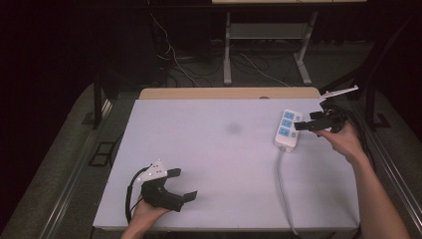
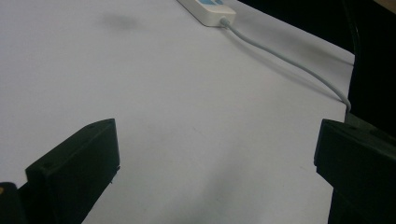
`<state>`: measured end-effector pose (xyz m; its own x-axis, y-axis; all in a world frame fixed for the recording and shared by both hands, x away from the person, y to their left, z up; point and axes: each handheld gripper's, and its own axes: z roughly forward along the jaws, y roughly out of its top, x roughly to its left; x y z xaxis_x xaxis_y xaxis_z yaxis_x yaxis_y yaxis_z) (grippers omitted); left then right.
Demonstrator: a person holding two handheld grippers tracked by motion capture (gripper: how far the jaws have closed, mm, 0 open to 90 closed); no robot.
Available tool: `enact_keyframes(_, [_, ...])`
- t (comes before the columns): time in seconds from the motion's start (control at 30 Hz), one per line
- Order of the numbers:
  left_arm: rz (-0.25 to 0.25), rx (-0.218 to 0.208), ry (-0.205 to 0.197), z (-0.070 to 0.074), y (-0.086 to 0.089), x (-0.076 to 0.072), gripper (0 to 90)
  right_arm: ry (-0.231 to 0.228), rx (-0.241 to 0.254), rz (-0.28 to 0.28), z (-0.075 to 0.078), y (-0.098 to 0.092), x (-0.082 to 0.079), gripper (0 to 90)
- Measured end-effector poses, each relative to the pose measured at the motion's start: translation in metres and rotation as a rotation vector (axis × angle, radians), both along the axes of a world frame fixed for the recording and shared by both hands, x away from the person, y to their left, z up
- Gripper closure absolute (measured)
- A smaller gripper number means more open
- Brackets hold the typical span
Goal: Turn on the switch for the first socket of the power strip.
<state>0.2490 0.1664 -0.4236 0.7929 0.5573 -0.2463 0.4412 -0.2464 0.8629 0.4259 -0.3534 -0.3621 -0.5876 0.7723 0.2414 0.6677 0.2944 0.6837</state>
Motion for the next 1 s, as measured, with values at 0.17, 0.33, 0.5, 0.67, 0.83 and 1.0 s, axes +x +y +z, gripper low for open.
enact_keyframes(0.17, [-0.001, 0.001, 0.001, 0.0, 0.0, 0.0, 0.0, 0.018, 0.009, 0.005, -0.006, -0.002, 0.004, 24.1])
enact_keyframes(0.33, [-0.002, -0.002, -0.004, 0.0, -0.001, 0.0, 0.0, 0.042, -0.002, -0.002, -0.016, -0.004, 0.009, 41.7])
enact_keyframes(0.5, [-0.001, -0.003, -0.005, 0.0, -0.001, 0.0, 0.0, 0.06, 0.003, -0.008, -0.027, -0.008, 0.011, 58.2])
enact_keyframes(0.67, [-0.004, 0.001, -0.005, 0.0, -0.001, 0.0, 0.0, 0.067, 0.013, -0.01, -0.036, -0.012, 0.011, 67.6])
enact_keyframes(0.83, [-0.005, 0.003, -0.003, 0.0, -0.001, 0.0, 0.0, 0.07, 0.025, -0.005, -0.043, -0.013, 0.012, 78.3])
enact_keyframes(1.0, [-0.003, 0.001, -0.005, 0.0, -0.001, 0.0, 0.0, 0.076, 0.045, 0.012, -0.048, -0.012, 0.014, 89.4])
